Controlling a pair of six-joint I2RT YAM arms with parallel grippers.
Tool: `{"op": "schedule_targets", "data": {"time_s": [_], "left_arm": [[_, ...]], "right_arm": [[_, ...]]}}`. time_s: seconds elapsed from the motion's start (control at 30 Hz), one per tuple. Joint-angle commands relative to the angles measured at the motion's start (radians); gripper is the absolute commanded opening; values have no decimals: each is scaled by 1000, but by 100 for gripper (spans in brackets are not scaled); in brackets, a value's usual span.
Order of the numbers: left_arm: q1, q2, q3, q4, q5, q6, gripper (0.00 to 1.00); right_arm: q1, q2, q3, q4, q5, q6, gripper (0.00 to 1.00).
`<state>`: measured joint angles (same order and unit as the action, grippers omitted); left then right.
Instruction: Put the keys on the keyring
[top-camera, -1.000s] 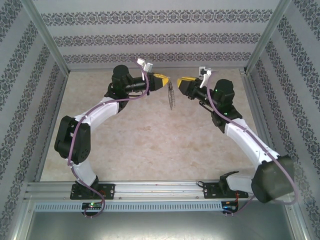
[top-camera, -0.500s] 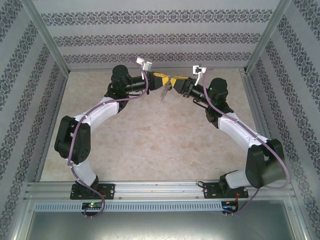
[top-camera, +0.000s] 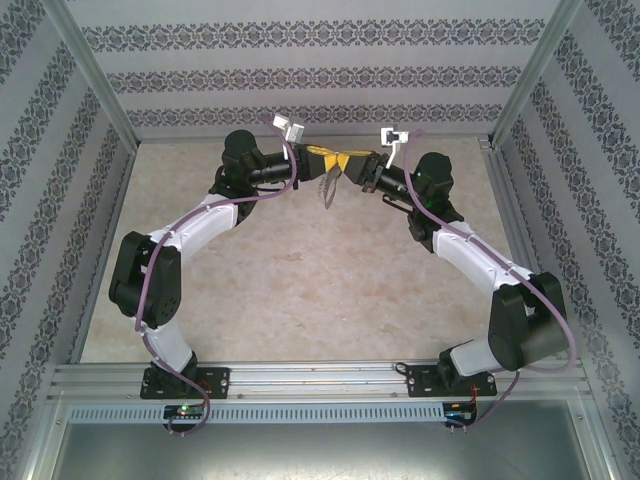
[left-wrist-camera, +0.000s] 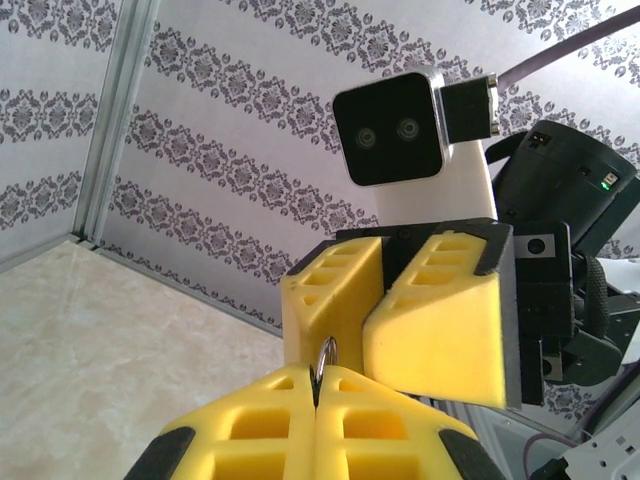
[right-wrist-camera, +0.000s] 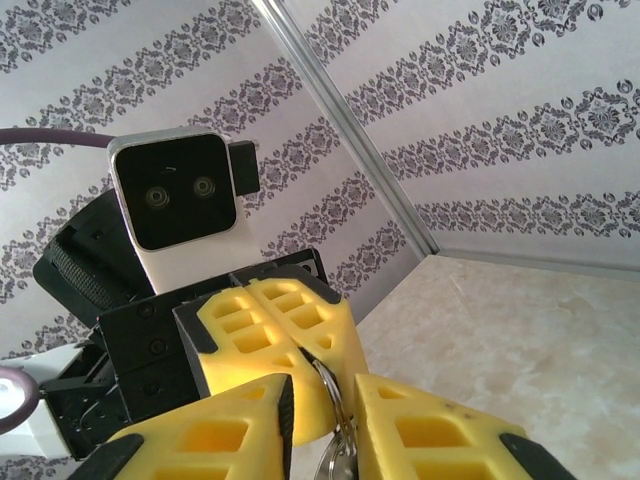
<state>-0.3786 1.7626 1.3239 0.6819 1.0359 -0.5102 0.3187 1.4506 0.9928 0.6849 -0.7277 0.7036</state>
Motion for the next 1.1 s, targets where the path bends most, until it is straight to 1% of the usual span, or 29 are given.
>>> {"op": "schedule_targets", "data": {"time_s": [0.0, 0.1, 0.17, 0.2, 0.3, 0.33, 0.43, 0.57, 0.67, 0.77, 0.93, 1.07], "left_arm": [[-6, -4, 8, 45, 24, -14, 0], [-7, -5, 8, 41, 22, -11, 0], [-7, -5, 9, 42, 22, -11, 0], [-8, -5, 10, 41, 22, -11, 0], [-7, -6, 17, 22, 19, -1, 0], [-7, -10, 20, 4, 19, 14, 4], [4, -27, 28, -80, 9, 76, 22], [33, -43, 25, -130, 14, 108, 31], [45, -52, 26, -160, 19, 129, 32], [52, -56, 40, -227, 33, 171, 33], [51, -52, 83, -401, 51, 279, 33], [50, -40, 101, -455, 85, 300, 33]], "right_arm": [[11, 16, 43, 40, -38, 6, 18], [13, 22, 52, 39, -54, 10, 9], [13, 24, 53, 36, -66, 9, 1], [13, 22, 55, 34, -70, 5, 0], [6, 15, 61, -28, -78, -41, 0], [-3, 8, 64, -58, -85, -65, 0], [-29, -14, 97, -225, -100, -190, 0], [-46, -25, 188, -544, -96, -413, 0], [-49, -19, 250, -720, -85, -539, 0], [-51, -7, 304, -848, -79, -626, 0], [-45, 26, 406, -1036, -92, -735, 0], [-36, 53, 454, -1113, -83, -777, 0]]}}
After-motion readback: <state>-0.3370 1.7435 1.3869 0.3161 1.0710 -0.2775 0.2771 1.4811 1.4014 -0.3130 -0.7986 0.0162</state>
